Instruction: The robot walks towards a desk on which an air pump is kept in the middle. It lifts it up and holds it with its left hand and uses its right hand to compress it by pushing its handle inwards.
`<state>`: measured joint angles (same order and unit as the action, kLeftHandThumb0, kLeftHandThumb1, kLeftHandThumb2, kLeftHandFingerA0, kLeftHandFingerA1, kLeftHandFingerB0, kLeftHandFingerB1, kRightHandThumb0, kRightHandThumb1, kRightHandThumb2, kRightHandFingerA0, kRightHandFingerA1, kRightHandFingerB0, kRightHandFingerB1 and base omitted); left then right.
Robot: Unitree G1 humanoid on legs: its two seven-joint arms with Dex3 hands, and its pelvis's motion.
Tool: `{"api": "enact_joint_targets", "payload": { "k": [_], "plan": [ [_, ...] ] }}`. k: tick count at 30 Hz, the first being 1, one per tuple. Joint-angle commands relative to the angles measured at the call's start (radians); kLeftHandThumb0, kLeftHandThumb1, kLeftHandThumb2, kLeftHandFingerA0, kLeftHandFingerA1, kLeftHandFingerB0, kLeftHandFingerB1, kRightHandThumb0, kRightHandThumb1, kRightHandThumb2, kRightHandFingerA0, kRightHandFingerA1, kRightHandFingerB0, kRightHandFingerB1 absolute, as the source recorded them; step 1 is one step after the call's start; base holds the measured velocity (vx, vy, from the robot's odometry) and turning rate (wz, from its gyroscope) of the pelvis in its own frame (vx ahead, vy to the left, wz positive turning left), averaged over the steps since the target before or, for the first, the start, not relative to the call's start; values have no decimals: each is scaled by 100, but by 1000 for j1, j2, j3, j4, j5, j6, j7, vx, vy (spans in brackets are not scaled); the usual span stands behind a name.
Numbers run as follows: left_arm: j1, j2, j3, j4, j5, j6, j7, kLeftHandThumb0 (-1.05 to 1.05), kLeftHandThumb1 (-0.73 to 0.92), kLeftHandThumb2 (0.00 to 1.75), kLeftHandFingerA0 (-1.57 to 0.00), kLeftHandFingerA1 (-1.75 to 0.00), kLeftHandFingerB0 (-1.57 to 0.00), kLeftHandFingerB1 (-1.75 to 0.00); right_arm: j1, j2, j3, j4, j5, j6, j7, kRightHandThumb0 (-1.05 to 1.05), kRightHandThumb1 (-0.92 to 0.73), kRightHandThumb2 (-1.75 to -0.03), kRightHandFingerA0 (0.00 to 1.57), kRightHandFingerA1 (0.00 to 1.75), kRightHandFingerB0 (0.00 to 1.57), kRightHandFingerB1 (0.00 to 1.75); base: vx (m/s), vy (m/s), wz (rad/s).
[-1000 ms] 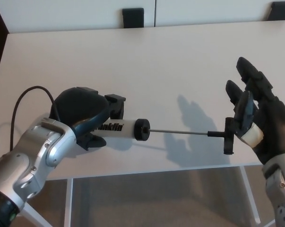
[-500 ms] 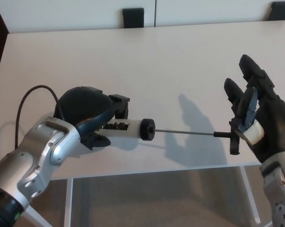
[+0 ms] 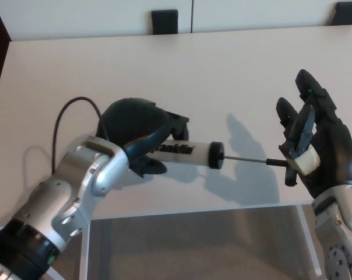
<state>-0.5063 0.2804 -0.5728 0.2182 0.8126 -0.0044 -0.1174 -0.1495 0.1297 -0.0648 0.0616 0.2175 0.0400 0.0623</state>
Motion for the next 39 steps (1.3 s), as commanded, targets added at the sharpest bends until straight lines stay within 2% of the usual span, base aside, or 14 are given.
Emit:
{"api": "enact_joint_targets", "payload": {
  "k": [1,5,6,11,12,16,19,20,26,31,32,35,36,39],
  "plan": [
    [-17,-34,-26,-24,39,15,-12,-21,66,60,-73,-158,-82,-60,-20,31,-16,35,-6,-66,-39,-72,-77,-116,1,34,0,26,0,0,0],
    [-17,-47,-35,-19,49,8,1,-24,68,61,-72,-159,-81,-64,-22,43,-23,39,-7,-79,-50,-72,-77,-116,1,34,0,26,0,0,0],
    [-17,-51,-38,-21,51,10,-2,-31,71,64,-79,-142,-76,-49,-22,47,-26,40,-5,-85,-50,-72,-77,-116,1,34,0,26,0,0,0],
    [-16,-82,-43,-36,51,33,-33,-30,76,63,-81,-129,-69,-45,-22,58,-33,45,3,-107,-50,-85,-84,-116,7,29,7,20,0,0,0],
    [-13,-95,-47,-43,54,46,-39,-33,66,100,-94,-117,-64,-64,-21,65,-36,45,3,-112,-57,-78,-92,-76,8,27,6,22,0,0,0],
    [3,-124,-54,-61,52,50,-35,-31,66,102,-94,-114,-61,-65,-16,81,-38,47,-10,-128,-79,-76,-92,-75,9,28,7,23,0,0,0],
    [13,-140,-65,-81,68,72,-45,-31,71,107,-92,-112,-57,-64,-10,87,-36,44,-26,-134,-98,-75,-92,-78,10,30,8,24,0,0,0],
    [16,-145,-70,-85,77,79,-44,-30,69,105,-91,-113,-56,-64,-6,95,-41,41,-19,-136,-104,-71,-80,-115,8,45,1,32,0,0,0],
    [26,-162,-78,-93,101,105,-31,-27,66,105,-91,-108,-56,-65,-4,110,-47,42,-7,-158,-123,-69,-82,-116,5,44,2,30,0,0,0],
    [22,-165,-69,-85,90,115,-46,-31,69,105,-91,-113,-56,-64,-6,101,-43,46,-8,-167,-124,-69,-82,-117,4,42,3,29,0,0,0],
    [19,-156,-63,-80,83,104,-43,-30,78,66,-81,-148,-69,-47,-6,97,-45,46,0,-166,-119,-70,-81,-116,5,42,4,30,0,0,0],
    [16,-144,-57,-74,77,89,-39,-30,78,66,-81,-148,-69,-47,-6,93,-48,46,8,-165,-113,-70,-81,-116,5,42,4,30,0,0,0],
    [8,-128,-54,-63,85,80,-30,-25,71,63,-75,-158,-80,-60,-6,87,-53,48,10,-164,-114,-71,-80,-116,4,40,3,28,0,0,0],
    [-17,-86,-22,-12,87,71,-5,-21,69,60,-77,-162,-72,-50,-1,69,-76,43,25,-165,-110,-80,-86,-117,7,33,6,20,0,0,0]
  ]
}}
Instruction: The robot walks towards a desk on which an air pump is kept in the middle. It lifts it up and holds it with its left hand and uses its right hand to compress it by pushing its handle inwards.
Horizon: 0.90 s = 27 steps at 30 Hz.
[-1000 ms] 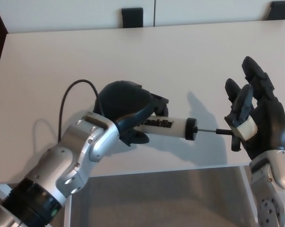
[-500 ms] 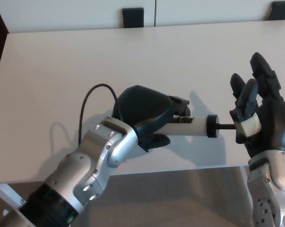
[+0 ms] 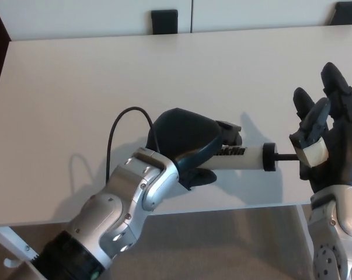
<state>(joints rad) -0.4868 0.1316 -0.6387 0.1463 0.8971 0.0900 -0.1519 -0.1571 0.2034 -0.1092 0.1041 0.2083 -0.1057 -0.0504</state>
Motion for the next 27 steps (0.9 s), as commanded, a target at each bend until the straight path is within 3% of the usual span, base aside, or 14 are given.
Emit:
{"api": "enact_joint_targets", "payload": {
  "k": [1,3,6,7,12,13,14,15,17,19,20,22,26,27],
  "plan": [
    [-54,75,61,93,0,-13,35,-21,71,60,-76,-164,-67,-46,9,-15,-43,-1,39,-25,7,-82,-85,-117,7,32,6,19,0,0,0],
    [-94,99,90,163,-13,-16,47,-8,69,52,-64,-170,-76,-71,14,-34,-63,-6,45,-32,16,-72,-78,-116,2,35,1,26,0,0,0],
    [-132,120,115,230,-30,-43,64,-8,69,52,-64,-170,-76,-71,19,-50,-79,-13,49,-34,25,-72,-78,-116,2,35,1,26,0,0,0],
    [-145,127,118,252,-27,-45,70,-14,72,57,-60,-174,-56,-127,23,-52,-86,-17,56,-38,31,-80,-92,-74,10,28,7,21,0,0,0],
    [-189,140,133,335,-32,-47,84,-22,77,55,-67,-173,-55,-131,66,-75,-105,-47,72,-43,61,-81,-92,-76,8,27,7,22,0,0,0],
    [-193,140,134,344,-35,-50,88,-35,57,83,-99,-138,-69,-105,74,-78,-107,-52,73,-43,66,-82,-92,-77,8,26,6,21,0,0,0],
    [-194,140,134,349,-36,-54,92,-35,57,83,-99,-138,-69,-105,77,-79,-108,-55,74,-43,67,-82,-92,-77,8,26,6,21,0,0,0],
    [-191,138,134,351,-39,-59,99,-25,76,59,-68,-172,-56,-126,92,-79,-109,-60,78,-47,74,-82,-92,-76,7,26,6,21,0,0,0],
    [-182,132,131,348,-44,-72,113,-21,72,50,-68,-173,-43,-141,128,-74,-111,-77,86,-53,85,-87,-79,-91,10,32,7,22,0,0,0],
    [-176,130,127,344,-46,-83,117,-21,72,50,-68,-173,-43,-141,147,-69,-110,-89,89,-52,85,-87,-79,-91,10,32,7,22,0,0,0],
    [-172,126,127,339,-49,-89,125,-24,66,54,-75,-167,-61,-101,156,-68,-108,-95,90,-55,89,-87,-79,-91,10,32,7,21,0,0,0],
    [-170,121,123,329,-50,-92,126,-17,70,52,-62,-172,-60,-113,167,-69,-106,-102,93,-60,96,-89,-78,-89,11,33,8,22,0,0,0],
    [-171,109,112,318,-47,-81,110,-23,65,56,-75,-165,-60,-100,180,-69,-108,-115,102,-64,103,-88,-78,-89,11,33,8,22,0,0,0],
    [-169,104,110,315,-51,-81,104,-16,68,55,-61,-173,-55,-123,186,-68,-107,-123,102,-64,102,-80,-92,-73,11,28,8,22,0,0,0]
  ]
}}
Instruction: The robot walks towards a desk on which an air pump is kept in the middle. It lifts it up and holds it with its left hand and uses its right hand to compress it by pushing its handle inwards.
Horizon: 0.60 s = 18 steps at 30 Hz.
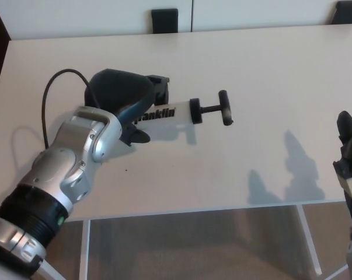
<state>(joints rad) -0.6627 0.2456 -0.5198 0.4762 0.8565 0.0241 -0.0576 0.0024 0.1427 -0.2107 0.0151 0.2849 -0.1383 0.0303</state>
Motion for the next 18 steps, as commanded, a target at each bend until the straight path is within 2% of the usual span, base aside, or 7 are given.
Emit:
{"api": "enact_joint_targets", "payload": {
  "k": [1,4,5,7,15,16,18],
  "plan": [
    [8,-14,-10,-17,-13,-15,6,-16,68,55,-61,-173,-55,-123,30,-6,-4,-40,25,-30,21,-80,-92,-73,11,28,8,22,0,0,0],
    [13,-26,-13,-18,-18,-16,8,-17,70,53,-66,-167,-53,-122,44,-4,0,-57,22,-31,22,-83,-92,-73,11,27,7,21,0,0,0],
    [9,-35,-16,-10,-65,-49,-56,-78,53,90,-4,-41,-3,-29,69,-1,10,-87,10,-43,25,-79,-74,-113,5,43,2,29,0,0,0],
    [6,-33,-18,-12,-127,-83,-168,-90,61,60,0,0,0,-1,99,1,23,-126,-4,-54,27,-81,-75,-113,5,43,0,29,0,0,0],
    [15,-23,-33,-57,-152,-69,-274,-93,66,61,0,0,0,0,172,-26,47,-239,-36,-78,49,-83,-92,-73,16,29,9,23,0,0,0],
    [18,-19,-34,-61,-153,-70,-281,-91,68,63,0,0,0,0,198,-31,45,-272,-33,-79,53,-87,-77,-114,12,44,0,27,0,0,0],
    [22,-13,-34,-66,-155,-71,-287,-91,68,63,0,0,0,0,228,-34,42,-309,-27,-79,58,-87,-77,-114,12,44,0,27,0,0,0]
  ]
}}
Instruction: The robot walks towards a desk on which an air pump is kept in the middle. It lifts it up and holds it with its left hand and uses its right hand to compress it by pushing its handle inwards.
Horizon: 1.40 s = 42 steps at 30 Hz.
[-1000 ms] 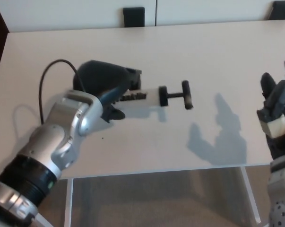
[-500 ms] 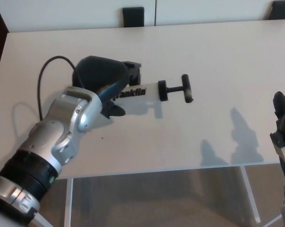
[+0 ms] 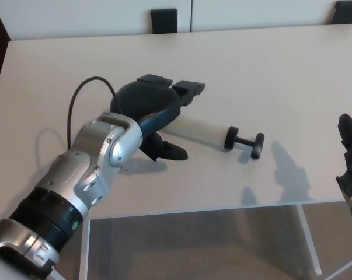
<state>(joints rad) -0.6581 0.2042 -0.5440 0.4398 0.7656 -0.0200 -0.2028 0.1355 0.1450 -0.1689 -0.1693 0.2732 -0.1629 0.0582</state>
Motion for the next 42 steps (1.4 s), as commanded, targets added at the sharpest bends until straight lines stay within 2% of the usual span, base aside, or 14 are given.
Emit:
{"api": "enact_joint_targets", "payload": {
  "k": [1,6,7,12,16,17,20,24,25,29,34,37,39,42],
  "plan": [
    [18,30,-10,-31,-65,-27,-145,-91,68,63,0,0,0,0,102,-38,0,-134,-14,-54,31,-87,-77,-114,12,44,0,27,0,0,0],
    [39,81,30,-91,-95,-15,-186,-101,60,97,0,0,0,0,188,-54,-18,-258,25,-48,42,-85,-91,-73,16,28,9,22,0,0,0],
    [53,112,59,-131,-119,-28,-194,-92,69,63,0,0,0,0,218,-62,-26,-289,29,-54,49,-80,-74,-113,13,46,0,28,0,0,0],
    [105,210,176,-328,-192,-50,-220,-93,67,61,0,0,0,0,288,-89,-55,-341,42,-76,74,-88,-77,-114,14,45,0,27,0,0,0],
    [245,341,518,-723,-492,-112,-280,-88,49,90,0,0,0,-4,402,-140,-120,-331,75,-149,165,-86,-74,-114,3,41,0,26,0,0,0],
    [332,353,647,-837,-649,-84,-339,-83,48,85,0,0,-1,-3,460,-137,-139,-338,95,-173,188,-88,-92,-69,17,28,10,23,0,0,0],
    [523,373,914,-1040,-982,12,-473,-78,45,82,0,0,-1,-5,577,-130,-181,-336,142,-218,242,-88,-75,-113,12,44,0,25,0,0,0],
    [781,403,1273,-1097,-1379,168,-683,-68,49,55,0,-26,-9,-27,683,-130,-256,-267,256,-236,344,-87,-89,-68,21,28,11,24,0,0,0],
    [898,404,1434,-1057,-1510,195,-819,-67,49,58,-5,-26,-12,-27,715,-129,-298,-235,319,-211,379,-86,-69,-105,17,43,9,35,0,0,0],
    [1158,367,1715,-923,-1749,237,-1122,-77,43,83,-6,-37,-9,-37,764,-139,-383,-174,419,-158,436,-85,-90,-69,24,29,12,23,0,0,0],
    [1444,351,1743,-814,-1907,533,-1374,-69,78,64,-28,-35,-37,-32,793,-151,-440,-96,487,-112,502,-83,-92,-72,24,30,11,24,0,0,0],
    [1560,316,1669,-797,-2037,524,-1412,-76,65,99,-12,-49,-20,-45,810,-149,-476,-60,552,-63,535,-83,-74,-108,12,43,4,33,0,0,0],
    [1650,345,1652,-809,-2002,530,-1412,-71,79,64,-35,-35,-47,-35,814,-149,-490,-51,576,-36,535,-84,-91,-70,24,30,12,23,0,0,0],
    [1666,374,1645,-832,-2031,494,-1412,-62,61,105,-16,-51,-35,-55,816,-149,-501,-53,589,-3,509,-86,-90,-69,24,30,14,25,0,0,0]
  ]
}}
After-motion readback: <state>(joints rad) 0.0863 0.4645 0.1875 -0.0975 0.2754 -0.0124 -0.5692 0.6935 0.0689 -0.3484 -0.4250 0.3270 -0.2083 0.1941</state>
